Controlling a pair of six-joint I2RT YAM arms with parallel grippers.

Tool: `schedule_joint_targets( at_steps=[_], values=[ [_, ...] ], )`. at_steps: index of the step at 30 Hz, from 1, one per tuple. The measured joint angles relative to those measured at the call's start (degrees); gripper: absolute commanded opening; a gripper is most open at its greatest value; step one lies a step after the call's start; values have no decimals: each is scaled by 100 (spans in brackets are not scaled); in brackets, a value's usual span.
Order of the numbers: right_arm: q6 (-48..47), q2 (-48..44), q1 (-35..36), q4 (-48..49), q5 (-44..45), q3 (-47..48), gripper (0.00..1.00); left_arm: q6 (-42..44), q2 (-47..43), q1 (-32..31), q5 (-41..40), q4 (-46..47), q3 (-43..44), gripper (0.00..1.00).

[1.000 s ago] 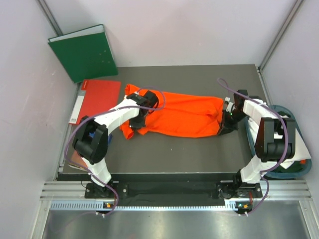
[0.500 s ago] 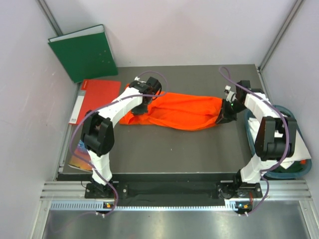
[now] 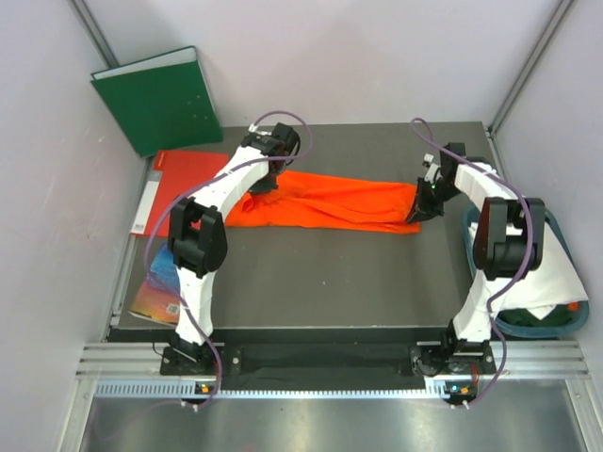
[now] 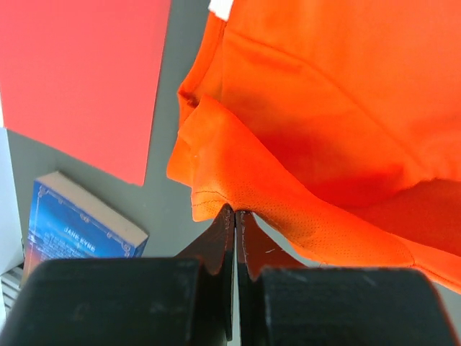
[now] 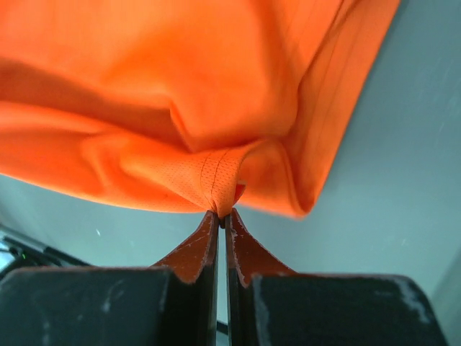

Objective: Fold and stack the t-shirts
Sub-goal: Fold the tshirt

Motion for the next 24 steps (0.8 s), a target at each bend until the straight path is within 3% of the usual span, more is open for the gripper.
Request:
schedule_joint_targets(
  at_steps=[11, 13, 15, 16, 18, 19, 24],
  values=[
    [468, 664, -31, 422, 181, 905, 7, 210, 490, 4, 76, -4, 334, 0],
    [570, 708, -33, 549, 205, 933, 34, 238, 490, 4, 74, -4, 356, 0],
    [734, 726, -33, 629, 282, 933, 50, 269, 490, 4, 66, 2, 382, 0],
    [772, 726, -33, 662, 356, 933, 64, 295, 490, 4, 57, 9, 393, 0],
    [841, 728, -33, 726, 496, 933, 74, 337, 490, 4, 24, 42, 400, 0],
    [855, 728, -31, 745, 573, 933, 86, 365, 492, 4, 0, 59, 404, 0],
    [837, 713, 15, 872, 916, 907, 96, 555, 671, 4, -190, 129, 726, 1]
  ],
)
